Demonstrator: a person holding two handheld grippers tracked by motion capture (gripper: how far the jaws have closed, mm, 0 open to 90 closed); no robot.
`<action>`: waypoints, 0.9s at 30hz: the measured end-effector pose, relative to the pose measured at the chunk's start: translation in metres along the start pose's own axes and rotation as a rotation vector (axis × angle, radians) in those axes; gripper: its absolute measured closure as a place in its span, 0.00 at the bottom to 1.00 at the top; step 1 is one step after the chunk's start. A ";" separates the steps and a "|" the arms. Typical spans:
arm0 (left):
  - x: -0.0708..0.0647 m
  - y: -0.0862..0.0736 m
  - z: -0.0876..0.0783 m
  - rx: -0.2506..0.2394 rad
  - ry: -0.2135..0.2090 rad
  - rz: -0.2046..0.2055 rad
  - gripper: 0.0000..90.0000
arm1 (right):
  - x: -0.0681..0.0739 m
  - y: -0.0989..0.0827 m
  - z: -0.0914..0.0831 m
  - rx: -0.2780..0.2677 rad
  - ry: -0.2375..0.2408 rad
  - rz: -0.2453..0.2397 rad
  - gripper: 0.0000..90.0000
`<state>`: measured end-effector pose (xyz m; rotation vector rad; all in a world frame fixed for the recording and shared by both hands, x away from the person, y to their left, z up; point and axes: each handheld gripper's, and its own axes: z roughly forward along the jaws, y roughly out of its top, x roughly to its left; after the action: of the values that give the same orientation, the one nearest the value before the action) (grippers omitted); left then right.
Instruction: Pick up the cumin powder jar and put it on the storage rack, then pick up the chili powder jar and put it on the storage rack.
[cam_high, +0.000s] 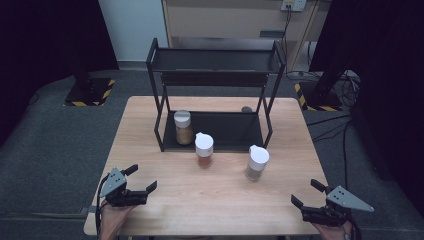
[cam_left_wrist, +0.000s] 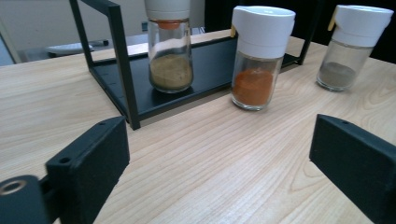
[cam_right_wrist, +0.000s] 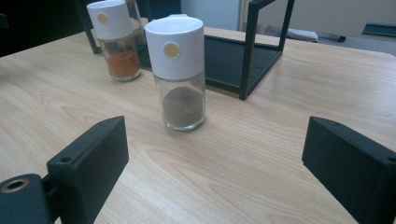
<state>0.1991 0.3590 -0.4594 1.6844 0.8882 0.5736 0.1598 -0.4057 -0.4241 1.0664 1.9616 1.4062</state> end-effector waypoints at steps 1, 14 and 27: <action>0.000 0.000 0.000 0.001 0.000 -0.003 0.04 | 0.000 0.000 0.000 0.000 0.000 0.000 0.08; -0.005 0.006 0.001 0.036 0.015 0.004 0.04 | 0.000 0.000 0.000 0.000 -0.001 0.002 0.08; -0.005 0.008 0.003 0.058 -0.010 0.019 0.02 | 0.002 0.000 -0.001 -0.011 -0.008 0.003 0.07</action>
<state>0.2005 0.3519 -0.4521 1.7484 0.8900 0.5566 0.1581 -0.4043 -0.4239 1.0691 1.9447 1.4106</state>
